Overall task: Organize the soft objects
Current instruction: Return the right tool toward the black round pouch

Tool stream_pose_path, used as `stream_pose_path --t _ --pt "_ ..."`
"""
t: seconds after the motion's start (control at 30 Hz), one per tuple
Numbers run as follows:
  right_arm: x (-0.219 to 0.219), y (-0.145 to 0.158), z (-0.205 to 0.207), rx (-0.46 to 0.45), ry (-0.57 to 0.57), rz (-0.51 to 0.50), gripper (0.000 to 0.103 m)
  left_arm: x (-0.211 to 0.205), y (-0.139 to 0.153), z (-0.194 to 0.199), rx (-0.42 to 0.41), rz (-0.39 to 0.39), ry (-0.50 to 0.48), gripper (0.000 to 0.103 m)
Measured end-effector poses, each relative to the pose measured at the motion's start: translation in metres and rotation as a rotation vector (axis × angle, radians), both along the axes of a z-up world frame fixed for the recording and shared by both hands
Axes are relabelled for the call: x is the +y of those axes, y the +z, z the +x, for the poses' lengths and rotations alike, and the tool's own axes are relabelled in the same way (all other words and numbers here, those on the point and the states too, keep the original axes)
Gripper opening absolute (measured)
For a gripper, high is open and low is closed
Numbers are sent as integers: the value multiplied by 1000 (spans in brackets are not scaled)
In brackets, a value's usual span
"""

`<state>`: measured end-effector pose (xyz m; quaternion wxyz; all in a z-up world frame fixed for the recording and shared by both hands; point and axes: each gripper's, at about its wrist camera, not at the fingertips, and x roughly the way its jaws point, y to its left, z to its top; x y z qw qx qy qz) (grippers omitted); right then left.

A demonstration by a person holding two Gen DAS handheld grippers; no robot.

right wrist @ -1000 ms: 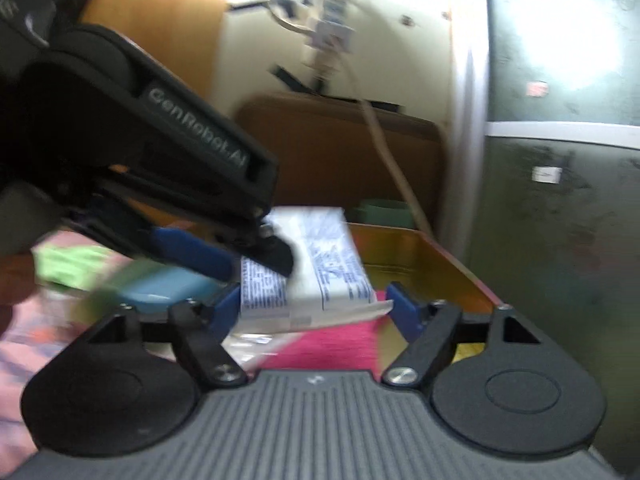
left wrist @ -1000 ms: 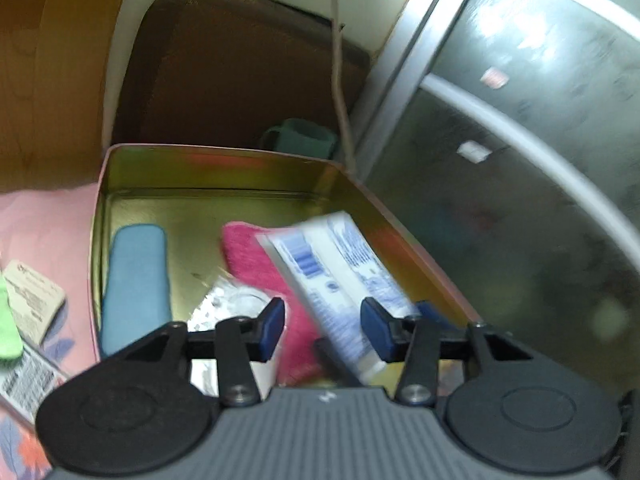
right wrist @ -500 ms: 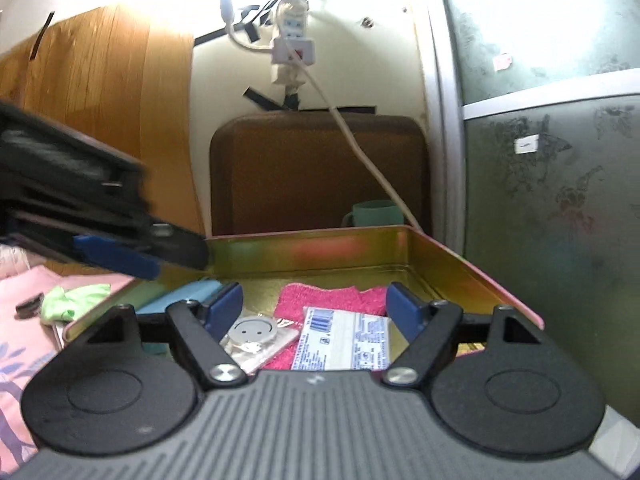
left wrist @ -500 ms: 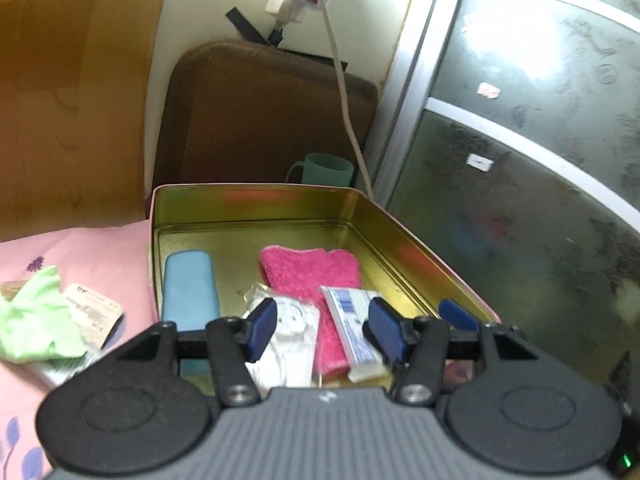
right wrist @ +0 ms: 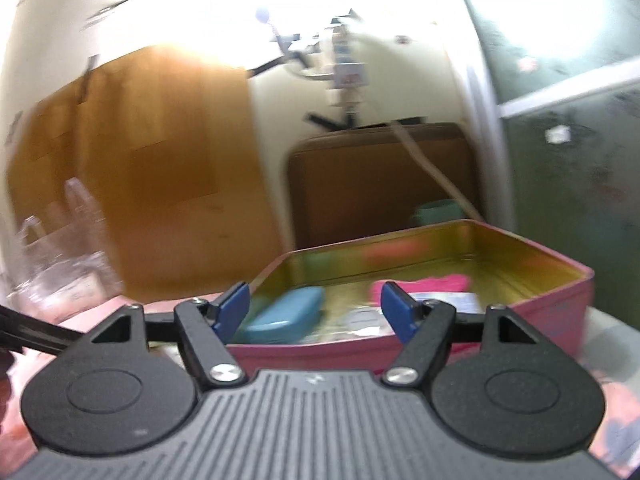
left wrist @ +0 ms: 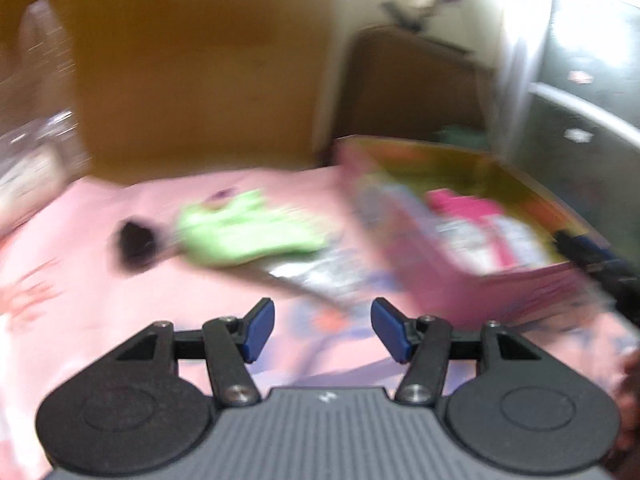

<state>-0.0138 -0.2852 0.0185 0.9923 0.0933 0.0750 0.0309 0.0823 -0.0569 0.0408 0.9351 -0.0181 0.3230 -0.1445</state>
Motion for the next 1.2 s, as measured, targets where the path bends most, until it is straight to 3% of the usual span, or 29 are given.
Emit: stream_pose_path --t 0.2,0.43,0.5,0.57,0.77,0.93,1.07,1.2 --pt "69 2 3 -32 109 -107 75 77 -21 2 -2 41 178 55" --pt "124 -1 16 -35 179 -180 75 128 -29 4 -58 101 310 57" --pt "131 -8 20 -2 193 -192 75 135 -39 6 -22 81 315 57" --pt "135 -7 25 36 199 -217 74 139 -37 4 -47 38 310 59" --pt "127 -7 23 34 178 -197 74 131 -36 -3 -85 57 280 63" --pt "129 -11 31 87 183 -206 74 139 -36 -2 -75 12 287 67" --pt "141 -15 44 163 226 -251 74 145 -37 -1 -54 -20 292 67" --pt "156 -11 61 171 277 -236 73 151 -37 0 -46 -45 311 67"
